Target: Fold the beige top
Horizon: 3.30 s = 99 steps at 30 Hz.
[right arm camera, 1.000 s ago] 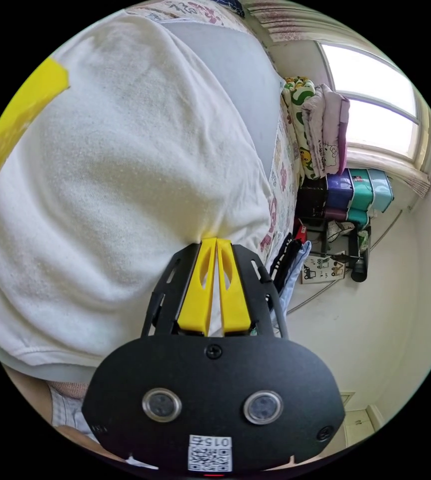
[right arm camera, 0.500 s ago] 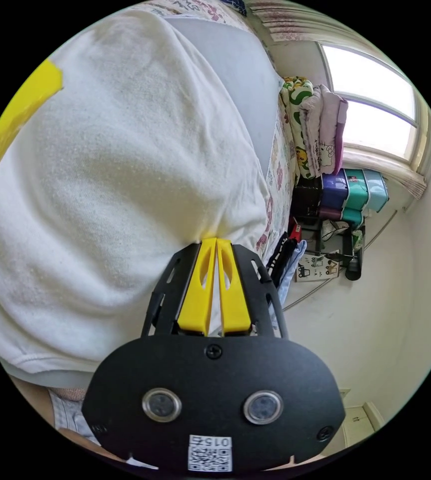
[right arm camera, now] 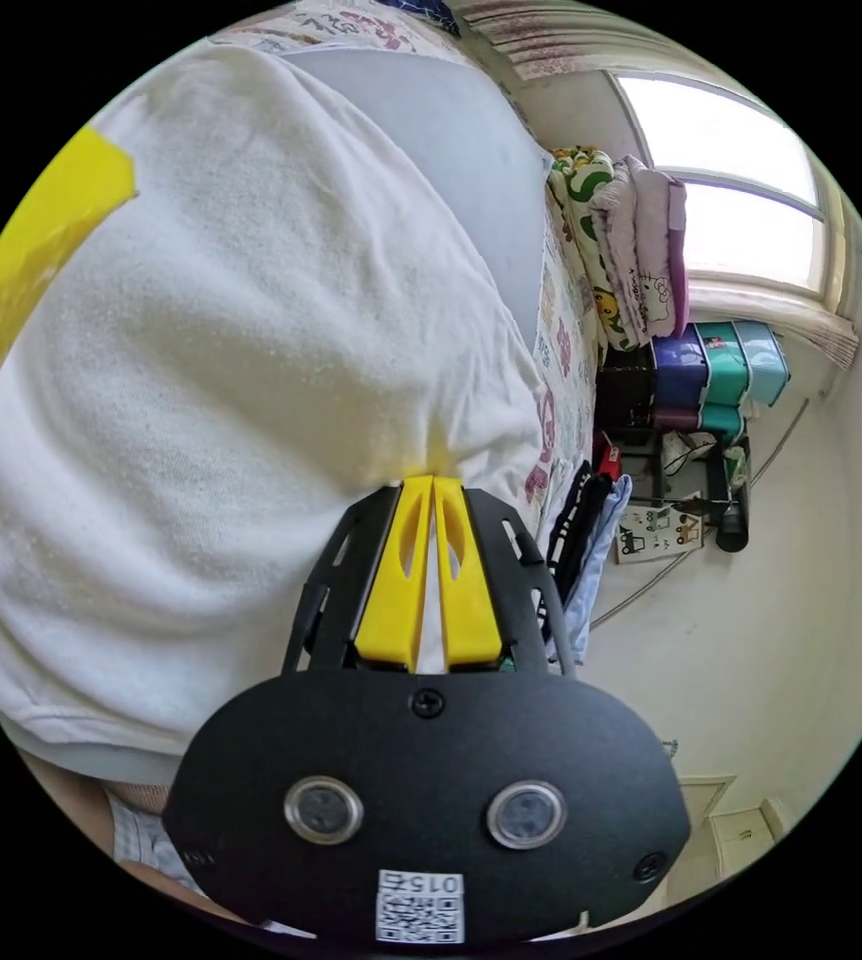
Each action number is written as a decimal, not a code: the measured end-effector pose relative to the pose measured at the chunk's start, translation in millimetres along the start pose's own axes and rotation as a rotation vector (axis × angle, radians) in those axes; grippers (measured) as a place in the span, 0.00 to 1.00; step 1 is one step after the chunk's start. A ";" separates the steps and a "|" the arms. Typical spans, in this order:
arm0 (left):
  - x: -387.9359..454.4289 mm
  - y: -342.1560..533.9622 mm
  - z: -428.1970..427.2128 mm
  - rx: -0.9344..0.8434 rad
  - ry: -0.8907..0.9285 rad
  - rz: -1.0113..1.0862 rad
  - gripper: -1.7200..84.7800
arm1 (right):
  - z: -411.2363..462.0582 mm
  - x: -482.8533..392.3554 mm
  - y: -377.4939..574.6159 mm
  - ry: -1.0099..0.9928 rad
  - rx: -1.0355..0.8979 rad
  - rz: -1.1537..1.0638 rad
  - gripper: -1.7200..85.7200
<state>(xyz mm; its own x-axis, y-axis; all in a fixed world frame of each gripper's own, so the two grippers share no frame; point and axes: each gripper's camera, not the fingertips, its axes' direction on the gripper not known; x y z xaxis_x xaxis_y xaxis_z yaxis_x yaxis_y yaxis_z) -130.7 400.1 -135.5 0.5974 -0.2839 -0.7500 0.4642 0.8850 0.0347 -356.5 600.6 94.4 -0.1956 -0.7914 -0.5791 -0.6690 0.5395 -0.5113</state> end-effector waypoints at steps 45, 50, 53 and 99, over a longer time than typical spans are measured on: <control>130.5 70.9 92.9 -0.899 -0.310 1.278 0.09 | -455.9 245.4 112.8 -0.981 0.646 -0.404 0.10; 126.6 52.0 106.8 -0.969 -0.268 1.294 0.06 | -485.0 261.5 72.6 -1.044 0.594 -0.455 0.09; 120.3 40.8 109.9 -0.991 -0.224 1.299 0.04 | -506.3 267.3 50.2 -1.024 0.587 -0.505 0.09; -130.3 -165.4 -150.1 -0.408 -0.324 0.395 0.15 | -443.8 556.3 -211.0 -1.273 0.160 0.399 0.13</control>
<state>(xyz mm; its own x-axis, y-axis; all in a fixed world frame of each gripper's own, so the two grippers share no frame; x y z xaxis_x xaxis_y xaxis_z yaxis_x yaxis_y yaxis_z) -383.4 346.0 -142.7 0.8684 0.0507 -0.4933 -0.0778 0.9964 -0.0345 -642.3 -81.0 162.0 0.5002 0.1955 -0.8436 -0.6156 0.7654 -0.1876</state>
